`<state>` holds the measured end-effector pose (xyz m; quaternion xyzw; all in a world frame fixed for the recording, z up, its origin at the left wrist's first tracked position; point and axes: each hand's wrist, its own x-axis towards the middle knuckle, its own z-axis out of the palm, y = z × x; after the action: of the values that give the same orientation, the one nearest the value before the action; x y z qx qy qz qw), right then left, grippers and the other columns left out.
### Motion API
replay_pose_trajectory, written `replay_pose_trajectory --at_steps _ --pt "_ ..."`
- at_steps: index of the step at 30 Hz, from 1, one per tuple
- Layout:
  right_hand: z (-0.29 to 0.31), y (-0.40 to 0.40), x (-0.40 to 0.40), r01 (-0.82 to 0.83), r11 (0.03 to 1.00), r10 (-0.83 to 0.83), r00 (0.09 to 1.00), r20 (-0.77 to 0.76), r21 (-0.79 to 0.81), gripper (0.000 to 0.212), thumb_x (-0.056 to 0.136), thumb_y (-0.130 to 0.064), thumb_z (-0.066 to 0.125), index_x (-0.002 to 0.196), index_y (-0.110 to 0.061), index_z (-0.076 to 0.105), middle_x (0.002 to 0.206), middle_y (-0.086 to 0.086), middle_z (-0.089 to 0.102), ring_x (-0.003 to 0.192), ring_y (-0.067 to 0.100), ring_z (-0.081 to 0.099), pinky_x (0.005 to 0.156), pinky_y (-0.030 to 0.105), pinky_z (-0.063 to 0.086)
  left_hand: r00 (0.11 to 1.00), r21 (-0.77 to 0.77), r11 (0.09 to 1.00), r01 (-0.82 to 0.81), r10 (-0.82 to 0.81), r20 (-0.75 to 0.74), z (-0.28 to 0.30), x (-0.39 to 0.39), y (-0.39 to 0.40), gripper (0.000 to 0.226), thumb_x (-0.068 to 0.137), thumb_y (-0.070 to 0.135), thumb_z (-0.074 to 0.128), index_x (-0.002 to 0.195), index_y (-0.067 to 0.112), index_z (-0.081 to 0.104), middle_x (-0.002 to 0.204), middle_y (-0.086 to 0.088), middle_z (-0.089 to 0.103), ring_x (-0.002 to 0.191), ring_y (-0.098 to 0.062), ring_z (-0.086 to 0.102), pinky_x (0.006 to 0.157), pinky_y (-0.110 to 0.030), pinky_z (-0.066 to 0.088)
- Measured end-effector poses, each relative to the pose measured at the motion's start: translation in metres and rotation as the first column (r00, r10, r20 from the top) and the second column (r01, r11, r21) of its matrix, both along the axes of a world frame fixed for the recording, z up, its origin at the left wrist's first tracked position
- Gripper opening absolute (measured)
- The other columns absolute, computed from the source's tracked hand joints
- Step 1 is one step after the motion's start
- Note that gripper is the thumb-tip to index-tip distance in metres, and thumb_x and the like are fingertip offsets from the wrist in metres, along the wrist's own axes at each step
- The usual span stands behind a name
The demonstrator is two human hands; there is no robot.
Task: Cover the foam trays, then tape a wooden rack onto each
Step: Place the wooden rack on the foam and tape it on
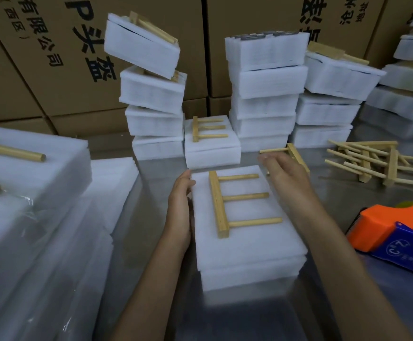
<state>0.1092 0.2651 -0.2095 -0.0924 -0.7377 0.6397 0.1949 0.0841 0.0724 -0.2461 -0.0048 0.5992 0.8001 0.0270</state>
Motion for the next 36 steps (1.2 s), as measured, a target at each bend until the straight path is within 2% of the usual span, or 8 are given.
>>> replay_pose_trajectory --at_steps 3,8,11,15,18,24,29,36 --pt "-0.018 0.004 -0.019 -0.134 0.932 0.213 0.954 0.211 -0.337 0.024 0.087 -0.058 0.055 0.088 -0.043 0.074 0.098 -0.022 0.071 0.091 0.000 0.068 0.073 0.024 0.052 0.999 0.074 0.997 0.035 -0.034 -0.019 -0.001 -0.001 0.006 0.034 0.097 0.019 0.046 0.124 0.023 0.066 0.110 0.003 0.075 0.098 -0.012 0.072 0.071 -0.022 0.057" --pt "-0.034 0.004 -0.020 -0.329 0.651 0.414 0.909 -0.044 -0.684 0.030 0.076 -0.052 0.068 0.102 -0.037 0.071 0.099 -0.021 0.065 0.090 -0.001 0.067 0.060 0.019 0.058 0.997 0.164 0.984 0.075 -0.077 0.006 -0.004 -0.001 0.007 0.033 0.099 0.023 0.048 0.127 0.029 0.064 0.115 0.003 0.075 0.100 -0.014 0.073 0.068 -0.023 0.058" --pt "-0.042 0.003 -0.024 -0.258 0.683 0.366 0.930 0.015 -0.683 0.022 0.078 -0.045 0.072 0.088 -0.028 0.081 0.091 -0.001 0.076 0.085 0.015 0.074 0.061 0.026 0.058 0.994 0.201 0.973 0.110 -0.113 0.003 -0.006 -0.001 0.006 0.042 0.101 0.022 0.043 0.141 0.024 0.054 0.130 -0.003 0.068 0.111 -0.019 0.069 0.075 -0.026 0.058" --pt "-0.044 0.001 -0.021 -0.216 0.667 0.309 0.951 0.001 -0.713 0.020 0.089 -0.035 0.064 0.100 -0.024 0.077 0.097 0.002 0.076 0.088 0.018 0.074 0.066 0.029 0.058 0.992 0.199 0.974 0.104 -0.115 0.045 -0.008 -0.005 0.006 0.048 0.102 0.020 0.041 0.150 0.021 0.044 0.143 -0.005 0.058 0.127 -0.024 0.059 0.102 -0.040 0.049" --pt "-0.044 0.000 -0.012 -0.263 0.625 0.319 0.945 -0.067 -0.735 0.019 0.090 -0.032 0.062 0.089 -0.023 0.080 0.089 0.001 0.076 0.080 0.016 0.074 0.062 0.027 0.058 0.994 0.202 0.977 0.066 -0.082 0.075 -0.011 -0.007 0.005 0.048 0.101 0.022 0.044 0.149 0.018 0.047 0.143 -0.007 0.058 0.130 -0.027 0.056 0.114 -0.048 0.039" --pt "-0.048 0.002 0.001 -0.205 0.675 0.239 0.970 -0.052 -0.709 0.030 0.095 -0.028 0.057 0.121 -0.018 0.068 0.105 0.002 0.075 0.093 0.015 0.073 0.065 0.024 0.058 0.991 0.244 0.969 -0.050 0.019 0.130 -0.012 -0.007 0.010 0.043 0.099 0.020 0.047 0.139 0.009 0.057 0.134 -0.019 0.060 0.125 -0.037 0.057 0.111 -0.048 0.041" --pt "-0.041 -0.002 0.008 -0.181 0.740 0.229 0.973 -0.010 -0.647 0.036 0.099 -0.021 0.051 0.134 -0.017 0.058 0.129 0.009 0.065 0.118 0.022 0.062 0.097 0.035 0.048 0.987 0.298 0.952 -0.065 0.016 0.162 -0.008 0.007 0.012 0.048 0.098 0.022 0.049 0.143 0.006 0.051 0.123 -0.017 0.059 0.113 -0.030 0.055 0.107 -0.047 0.040" --pt "-0.036 -0.001 0.035 -0.150 0.700 0.217 0.976 0.008 -0.698 0.031 0.096 -0.029 0.055 0.124 -0.020 0.065 0.109 0.000 0.075 0.098 0.015 0.072 0.066 0.025 0.058 0.987 0.347 0.938 0.002 -0.057 0.148 0.000 0.034 0.016 0.033 0.096 0.034 0.056 0.115 0.010 0.065 0.114 -0.017 0.059 0.106 -0.032 0.056 0.094 -0.039 0.047"
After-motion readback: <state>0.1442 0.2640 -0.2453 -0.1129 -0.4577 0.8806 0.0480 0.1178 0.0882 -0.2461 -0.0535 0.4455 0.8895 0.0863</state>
